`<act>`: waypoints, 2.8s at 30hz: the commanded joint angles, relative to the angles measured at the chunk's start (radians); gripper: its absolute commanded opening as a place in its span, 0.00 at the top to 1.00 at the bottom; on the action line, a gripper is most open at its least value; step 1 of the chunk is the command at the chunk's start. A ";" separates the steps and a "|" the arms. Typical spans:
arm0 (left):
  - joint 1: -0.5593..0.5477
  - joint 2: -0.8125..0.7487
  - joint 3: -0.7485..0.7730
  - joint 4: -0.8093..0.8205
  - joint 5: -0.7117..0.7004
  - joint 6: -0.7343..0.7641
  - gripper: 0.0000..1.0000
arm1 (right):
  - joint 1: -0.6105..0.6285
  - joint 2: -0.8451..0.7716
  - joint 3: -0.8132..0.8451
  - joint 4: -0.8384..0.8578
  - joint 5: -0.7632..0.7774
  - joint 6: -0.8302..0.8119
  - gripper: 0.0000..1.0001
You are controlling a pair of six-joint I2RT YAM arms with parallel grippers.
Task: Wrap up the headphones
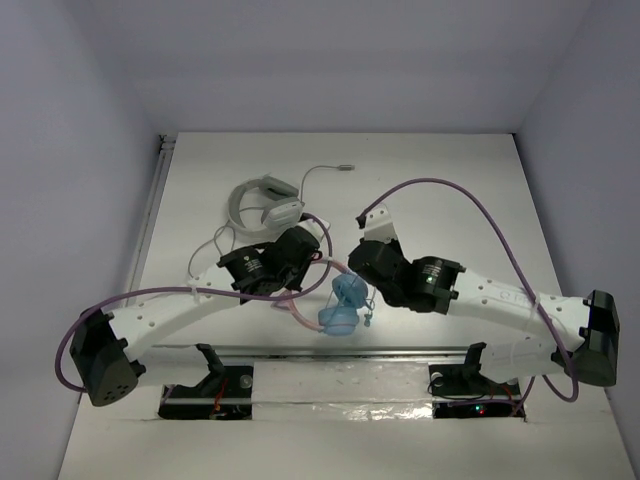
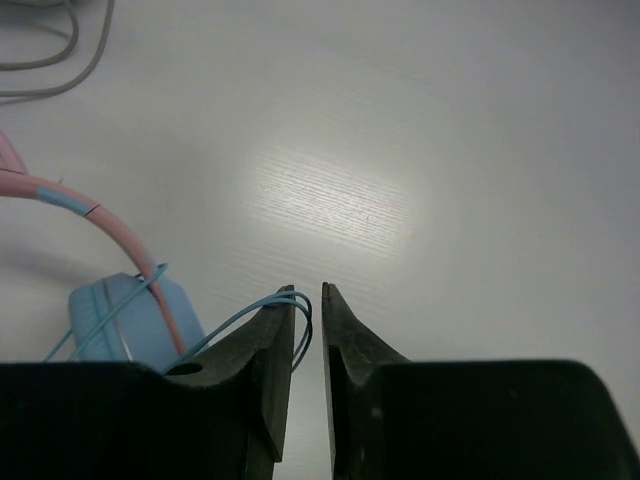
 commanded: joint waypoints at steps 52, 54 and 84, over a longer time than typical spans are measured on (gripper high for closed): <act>0.126 -0.153 0.192 0.148 0.264 0.019 1.00 | -0.355 -0.206 -0.454 0.735 -0.648 0.148 0.91; 0.126 -0.148 0.203 0.148 0.265 0.021 1.00 | -0.355 -0.260 -0.485 0.780 -0.682 0.151 0.92; 0.126 -0.148 0.261 0.321 0.566 -0.165 1.00 | -0.373 -0.250 -0.380 0.791 -0.652 0.096 0.55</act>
